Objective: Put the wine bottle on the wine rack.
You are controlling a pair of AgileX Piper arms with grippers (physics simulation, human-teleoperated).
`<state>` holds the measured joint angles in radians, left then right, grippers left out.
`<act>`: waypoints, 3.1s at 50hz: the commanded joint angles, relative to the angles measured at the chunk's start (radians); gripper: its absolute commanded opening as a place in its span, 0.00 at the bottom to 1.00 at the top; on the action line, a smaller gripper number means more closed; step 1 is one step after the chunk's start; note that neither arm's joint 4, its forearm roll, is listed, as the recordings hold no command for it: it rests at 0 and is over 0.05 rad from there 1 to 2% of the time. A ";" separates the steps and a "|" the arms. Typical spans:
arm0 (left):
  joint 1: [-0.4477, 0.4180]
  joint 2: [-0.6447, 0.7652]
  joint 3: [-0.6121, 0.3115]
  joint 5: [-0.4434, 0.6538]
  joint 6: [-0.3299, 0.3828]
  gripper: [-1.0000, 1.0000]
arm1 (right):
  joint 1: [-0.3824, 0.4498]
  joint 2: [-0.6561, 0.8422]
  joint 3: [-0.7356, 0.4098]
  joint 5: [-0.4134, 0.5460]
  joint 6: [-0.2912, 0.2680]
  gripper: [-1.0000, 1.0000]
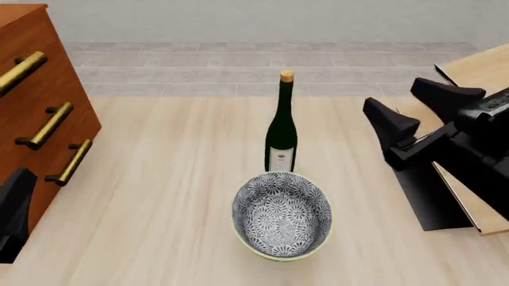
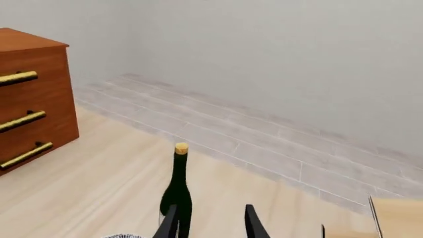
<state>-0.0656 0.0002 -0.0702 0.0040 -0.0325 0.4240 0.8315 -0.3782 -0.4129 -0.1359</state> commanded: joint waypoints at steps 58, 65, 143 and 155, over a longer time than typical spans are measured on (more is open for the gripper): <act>0.012 0.000 -0.001 -0.030 0.056 1.00 | 0.090 0.686 -0.400 -0.197 0.050 1.00; 0.017 0.000 0.007 -0.035 0.056 1.00 | 0.094 0.731 -0.424 -0.205 0.054 1.00; 0.034 0.000 0.029 -0.051 0.047 1.00 | 0.101 0.882 -0.513 -0.229 0.057 0.00; 0.039 0.000 0.020 -0.046 0.045 1.00 | 0.064 0.849 -0.506 -0.293 0.089 0.00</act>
<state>-0.0293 0.0003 -0.0449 -0.0441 0.0133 0.5146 1.7025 -0.8770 -0.6720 -0.0699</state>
